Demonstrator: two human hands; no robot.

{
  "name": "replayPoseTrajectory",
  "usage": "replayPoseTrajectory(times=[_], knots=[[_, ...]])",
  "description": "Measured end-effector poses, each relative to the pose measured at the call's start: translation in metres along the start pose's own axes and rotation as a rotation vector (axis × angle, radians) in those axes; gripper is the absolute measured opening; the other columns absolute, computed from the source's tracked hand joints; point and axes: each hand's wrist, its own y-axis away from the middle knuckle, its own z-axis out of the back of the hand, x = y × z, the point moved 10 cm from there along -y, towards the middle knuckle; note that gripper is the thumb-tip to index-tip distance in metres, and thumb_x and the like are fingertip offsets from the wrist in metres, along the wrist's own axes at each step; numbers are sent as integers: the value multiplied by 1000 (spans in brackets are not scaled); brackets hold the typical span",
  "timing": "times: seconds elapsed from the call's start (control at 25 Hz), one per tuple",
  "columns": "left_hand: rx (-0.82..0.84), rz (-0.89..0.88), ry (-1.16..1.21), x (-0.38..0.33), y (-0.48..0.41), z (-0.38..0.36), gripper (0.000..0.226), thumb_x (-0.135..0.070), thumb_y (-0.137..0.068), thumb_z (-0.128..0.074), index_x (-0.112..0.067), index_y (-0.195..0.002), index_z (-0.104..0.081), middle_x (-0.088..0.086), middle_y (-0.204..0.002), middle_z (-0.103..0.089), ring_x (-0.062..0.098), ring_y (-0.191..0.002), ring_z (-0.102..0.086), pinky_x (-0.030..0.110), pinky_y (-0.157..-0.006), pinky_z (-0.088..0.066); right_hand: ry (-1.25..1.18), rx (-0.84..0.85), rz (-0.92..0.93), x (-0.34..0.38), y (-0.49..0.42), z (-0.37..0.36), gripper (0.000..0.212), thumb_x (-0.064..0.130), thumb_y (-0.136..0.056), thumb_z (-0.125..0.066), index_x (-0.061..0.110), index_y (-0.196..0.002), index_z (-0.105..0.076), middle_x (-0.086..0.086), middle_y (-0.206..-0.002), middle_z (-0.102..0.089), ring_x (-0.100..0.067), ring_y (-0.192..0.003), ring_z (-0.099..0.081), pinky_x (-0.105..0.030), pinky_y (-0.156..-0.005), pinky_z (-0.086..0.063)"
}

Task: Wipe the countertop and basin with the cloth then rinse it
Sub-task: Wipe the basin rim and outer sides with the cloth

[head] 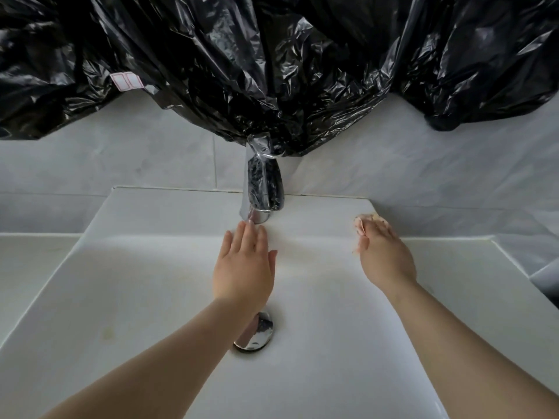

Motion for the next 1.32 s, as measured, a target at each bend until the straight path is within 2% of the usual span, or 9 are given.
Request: replayPoseTrajectory(times=[0.12,0.32,0.44,0.52,0.6,0.8,1.04,1.12,1.32], knots=[[-199,-35,17,-5,-4,8,46,-28,-90,-33,0,-112,-63,28,-119,-59,38,-111,-58,44,-93,-46,7,-34,-3,5,0,4,42,19,-97,-32,15,-138,-39,-5,-148,-36,-21,-138,-26,-33,-104,-30],[-316,-119,22,-41,-13,7,37,-25,-82,-40,-10,-101,-69,11,-90,-62,32,-85,-61,36,-72,-49,-277,176,-167,-28,-66,-23,39,20,-100,-31,9,-136,-41,-18,-139,-45,-34,-124,-45,-37,-99,-36],[-122,-97,143,-81,-45,-5,41,-33,-93,-31,-23,-121,-60,10,-118,-56,33,-117,-47,39,-97,-36,-366,295,-194,-44,-62,-30,37,14,-101,-30,-5,-129,-44,-27,-132,-49,-36,-120,-49,-33,-94,-38],[-10,-17,126,-98,-68,-19,43,-39,-99,-23,-38,-138,-38,2,-148,-32,29,-139,-17,41,-113,-12,-409,252,-135,-50,-40,-28,38,18,-101,-29,-5,-129,-41,-27,-126,-54,-38,-114,-54,-36,-92,-40],[59,24,58,-115,-84,-30,45,-43,-98,-15,-43,-143,-21,-2,-156,-15,28,-143,-1,43,-115,-1,-463,222,-108,-53,-24,-24,38,22,-101,-29,-1,-130,-37,-23,-116,-61,-38,-108,-58,-36,-88,-43],[15,69,-38,-123,-91,-33,45,-42,-97,-12,-43,-141,-18,-7,-154,-17,26,-141,-6,44,-113,-7,-409,285,-157,-30,-77,-28,49,19,-102,-28,1,-145,-15,-18,-143,-40,-33,-125,-46,-35,-95,-38],[24,94,-51,-121,-88,-31,45,-42,-97,-12,-43,-141,-18,-7,-154,-17,26,-141,-7,43,-112,-8,-415,187,78,-34,-17,-8,44,27,-99,-20,14,-142,-17,-14,-127,-50,-29,-107,-54,-30,-79,-41],[4,90,-57,-121,-87,-31,45,-42,-97,-12,-43,-141,-18,-8,-153,-18,25,-141,-8,43,-112,-9,-391,207,27,-35,-27,-13,43,27,-100,-23,13,-141,-19,-15,-123,-53,-31,-104,-56,-31,-77,-41],[-1,89,-59,-120,-88,-32,44,-43,-97,-11,-44,-141,-17,-8,-153,-17,24,-141,-8,42,-112,-8,-529,272,-265,-31,-83,-36,42,26,-101,-23,11,-140,-25,-20,-135,-48,-36,-123,-48,-38,-95,-38]])
